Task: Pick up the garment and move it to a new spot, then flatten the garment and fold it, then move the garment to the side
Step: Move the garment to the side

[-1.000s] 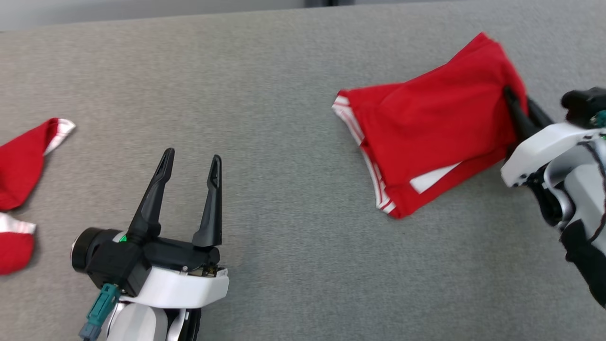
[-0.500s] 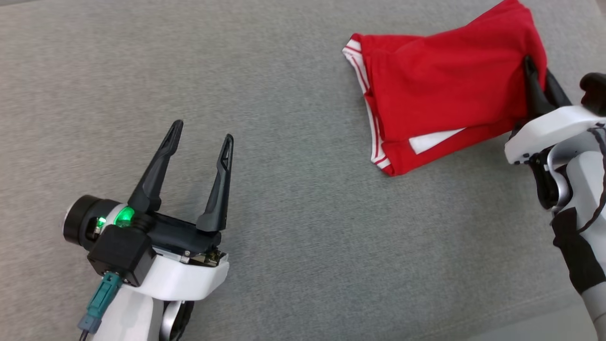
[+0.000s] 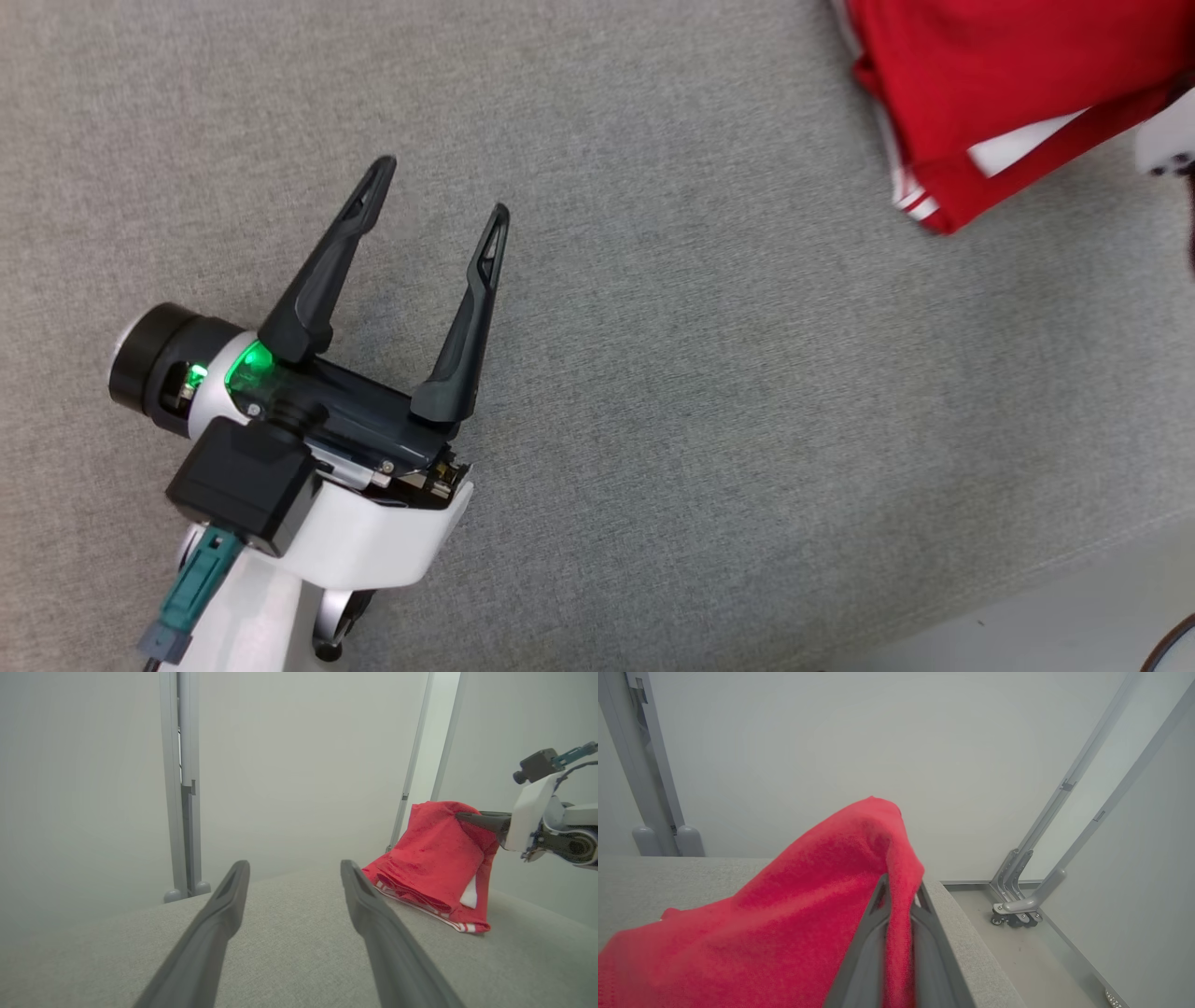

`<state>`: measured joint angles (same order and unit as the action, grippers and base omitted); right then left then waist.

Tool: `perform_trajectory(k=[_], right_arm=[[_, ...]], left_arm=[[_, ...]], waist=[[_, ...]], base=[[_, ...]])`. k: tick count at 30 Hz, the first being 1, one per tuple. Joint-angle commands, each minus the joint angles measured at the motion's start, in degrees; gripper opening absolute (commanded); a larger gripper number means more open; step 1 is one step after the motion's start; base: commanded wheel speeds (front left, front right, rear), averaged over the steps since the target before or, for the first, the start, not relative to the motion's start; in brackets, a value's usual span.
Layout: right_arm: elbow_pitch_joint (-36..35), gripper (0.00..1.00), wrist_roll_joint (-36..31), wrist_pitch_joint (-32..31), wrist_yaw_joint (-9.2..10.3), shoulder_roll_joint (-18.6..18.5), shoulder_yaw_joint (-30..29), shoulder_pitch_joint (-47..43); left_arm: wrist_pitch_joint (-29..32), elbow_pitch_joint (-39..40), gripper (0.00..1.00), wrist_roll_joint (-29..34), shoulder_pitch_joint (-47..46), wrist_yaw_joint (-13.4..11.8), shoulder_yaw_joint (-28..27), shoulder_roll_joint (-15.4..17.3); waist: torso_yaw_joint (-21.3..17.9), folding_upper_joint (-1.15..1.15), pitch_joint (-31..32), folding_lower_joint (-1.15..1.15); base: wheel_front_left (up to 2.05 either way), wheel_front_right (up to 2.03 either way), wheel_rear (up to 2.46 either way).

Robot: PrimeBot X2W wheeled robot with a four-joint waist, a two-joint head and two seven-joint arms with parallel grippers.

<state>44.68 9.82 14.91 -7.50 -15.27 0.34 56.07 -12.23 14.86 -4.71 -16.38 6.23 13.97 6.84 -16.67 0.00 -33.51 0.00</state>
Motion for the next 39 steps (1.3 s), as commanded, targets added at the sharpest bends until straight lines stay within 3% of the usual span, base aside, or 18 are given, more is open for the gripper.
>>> perform_trajectory(k=[1,12,21,22,23,24,31,35,39], right_arm=[[-0.47,0.0,-0.87,0.38,0.01,-0.98,-1.19,1.09],[-2.41,0.0,-7.64,0.39,0.01,-4.48,-9.29,3.97],[-1.58,0.02,-12.43,0.39,0.01,-3.82,-11.9,4.02],[-0.84,0.34,-13.06,0.38,0.01,-3.85,-12.09,3.97],[-0.05,0.82,-13.58,0.39,0.01,-3.89,-12.35,4.05],[0.22,1.0,-14.23,0.39,0.01,-3.99,-12.67,4.27],[-0.6,1.0,-17.87,0.38,0.0,-1.95,-15.35,4.23],[-2.24,1.0,-17.14,0.38,0.0,1.24,-13.43,2.6],[-5.63,1.0,-13.79,0.35,0.01,4.99,-8.26,-1.0]], left_arm=[[0.23,0.99,1.0,0.53,-1.22,0.16,0.1,0.55],[1.56,4.47,1.0,1.12,-1.94,-0.41,0.24,1.8],[2.21,5.07,1.0,1.02,-1.42,-0.88,0.67,2.31],[2.33,5.03,1.0,0.98,-1.6,-0.86,0.83,2.29],[2.44,5.02,1.0,0.95,-1.8,-0.85,0.95,2.27],[2.45,5.04,1.0,0.9,-1.99,-0.85,1.05,2.26],[2.06,4.6,1.0,0.41,-1.69,-1.34,1.1,2.02],[1.07,3.45,1.0,-0.34,-1.27,-1.97,1.01,1.16],[-0.07,0.6,1.0,-1.65,-0.21,-4.12,-0.2,0.05]], waist=[[0.55,0.0,-1.55,0.0],[2.0,0.0,-4.6,0.0],[2.01,0.0,-4.69,0.0],[2.11,0.0,-4.61,0.0],[2.23,0.0,-4.53,0.0],[2.37,0.0,-4.47,0.0],[3.1,0.0,-3.68,0.0],[3.65,0.0,-2.13,0.0],[4.84,0.0,0.9,0.0]], base=[[0.0,0.0,0.0],[0.0,0.0,0.0],[0.0,0.0,0.0],[0.0,0.0,0.0],[0.0,0.0,0.0],[0.0,0.0,0.0],[0.0,0.0,0.0],[0.0,0.0,0.0],[0.0,0.0,0.0]])
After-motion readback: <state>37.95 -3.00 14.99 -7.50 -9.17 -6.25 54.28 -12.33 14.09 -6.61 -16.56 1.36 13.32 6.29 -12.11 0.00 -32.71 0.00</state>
